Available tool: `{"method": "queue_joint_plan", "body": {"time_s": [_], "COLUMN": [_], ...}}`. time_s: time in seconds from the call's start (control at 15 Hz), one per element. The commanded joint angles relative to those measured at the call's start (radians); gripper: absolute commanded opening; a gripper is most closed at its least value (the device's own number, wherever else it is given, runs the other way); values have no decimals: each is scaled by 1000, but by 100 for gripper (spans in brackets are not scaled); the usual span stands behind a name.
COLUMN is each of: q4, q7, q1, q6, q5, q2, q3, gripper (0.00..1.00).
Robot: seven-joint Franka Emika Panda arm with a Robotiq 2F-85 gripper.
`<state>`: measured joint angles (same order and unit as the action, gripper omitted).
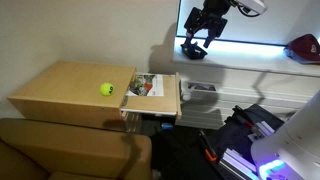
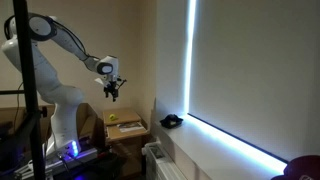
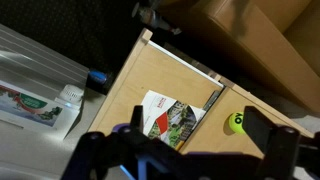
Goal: Pick up one piece of socks and put it on top of the drawer
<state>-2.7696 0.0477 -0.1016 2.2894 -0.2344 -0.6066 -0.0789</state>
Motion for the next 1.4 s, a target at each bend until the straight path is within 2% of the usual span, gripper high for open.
{"method": "queue_joint_plan", "body": {"time_s": [0.0,0.4,0.47,0.53,0.67,0.8,0.87,0.93,1.0,1.2,1.33], "q4": [2,108,146,78,95,94,127,150,154,265,384], "q7": [6,-98,-125,-80,-74,-57,-98,-169,-204,-304,-378], "q1": [12,246,252,230,243,217,238,270,285,322,343], "q6": [-5,13,-18,4,2,-38,-38,51,94,128,132], "q5": [-8,97,65,74,74,71,108,123,134,136,132], "q2": [0,86,83,40,45,59,154,253,282,449,571], "q3": [11,-86,-100,-84,-96,-85,-65,-55,-59,-92,-110], "gripper": [100,100,100,100,100,100,100,100,100,100,100]}}
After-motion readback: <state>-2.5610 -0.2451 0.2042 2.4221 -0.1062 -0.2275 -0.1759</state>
